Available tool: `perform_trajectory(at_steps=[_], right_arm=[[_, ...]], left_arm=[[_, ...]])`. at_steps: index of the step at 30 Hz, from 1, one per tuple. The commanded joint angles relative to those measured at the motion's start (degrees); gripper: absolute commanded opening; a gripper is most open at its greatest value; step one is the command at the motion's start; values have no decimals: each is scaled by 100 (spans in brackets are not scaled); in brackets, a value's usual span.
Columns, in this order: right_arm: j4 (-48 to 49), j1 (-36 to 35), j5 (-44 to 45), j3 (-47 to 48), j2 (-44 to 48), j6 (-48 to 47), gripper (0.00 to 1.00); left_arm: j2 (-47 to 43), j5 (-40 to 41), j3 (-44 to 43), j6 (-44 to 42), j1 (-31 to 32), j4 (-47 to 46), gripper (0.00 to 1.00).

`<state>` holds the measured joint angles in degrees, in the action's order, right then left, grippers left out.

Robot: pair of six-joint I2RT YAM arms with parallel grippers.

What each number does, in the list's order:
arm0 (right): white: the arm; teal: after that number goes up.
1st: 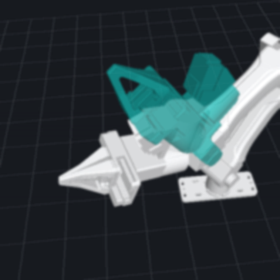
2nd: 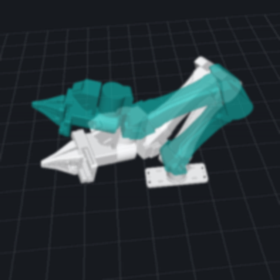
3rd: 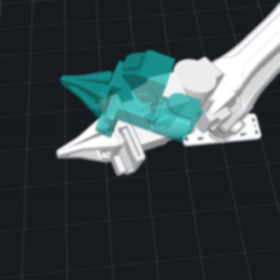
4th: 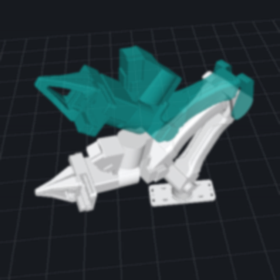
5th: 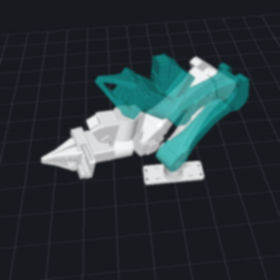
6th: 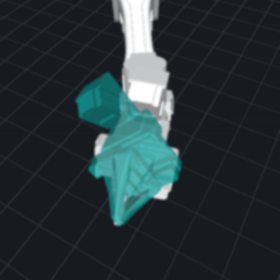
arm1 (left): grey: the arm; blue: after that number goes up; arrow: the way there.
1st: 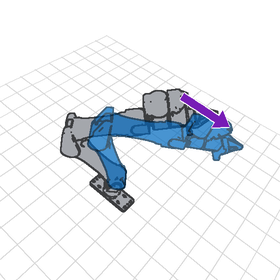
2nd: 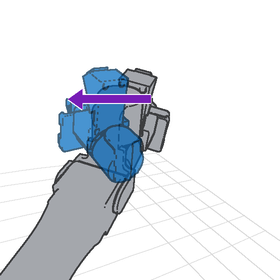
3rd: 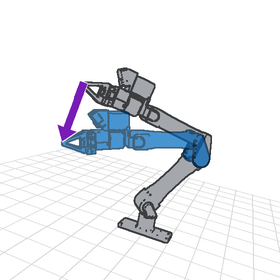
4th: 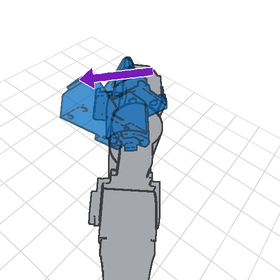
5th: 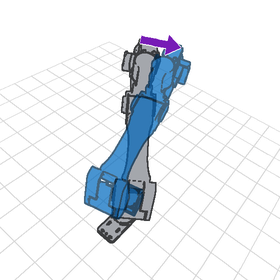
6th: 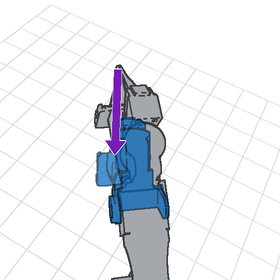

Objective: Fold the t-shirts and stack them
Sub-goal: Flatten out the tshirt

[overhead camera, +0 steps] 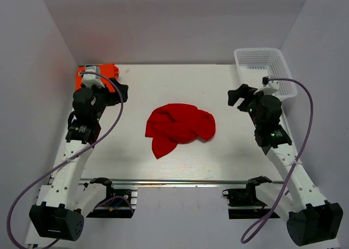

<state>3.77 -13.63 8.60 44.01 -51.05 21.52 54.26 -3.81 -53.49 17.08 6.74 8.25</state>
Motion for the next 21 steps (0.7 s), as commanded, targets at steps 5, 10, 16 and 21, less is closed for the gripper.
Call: perform_trajectory(at_steps=[5,10,16,21], right_arm=[[-588,0,-772,117,-265,116,90],[-580,-8,-807,-6,-564,-156,90],[-474,-26,-1850,274,-1451,-297,90],[-965,-26,-2363,942,-2549,-429,90]], left_arm=[[-144,-742,260,207,38,441,99],[163,-2280,883,208,90,160,99],[489,-3266,2026,507,317,-394,99],[603,-2774,2572,630,810,-255,99]])
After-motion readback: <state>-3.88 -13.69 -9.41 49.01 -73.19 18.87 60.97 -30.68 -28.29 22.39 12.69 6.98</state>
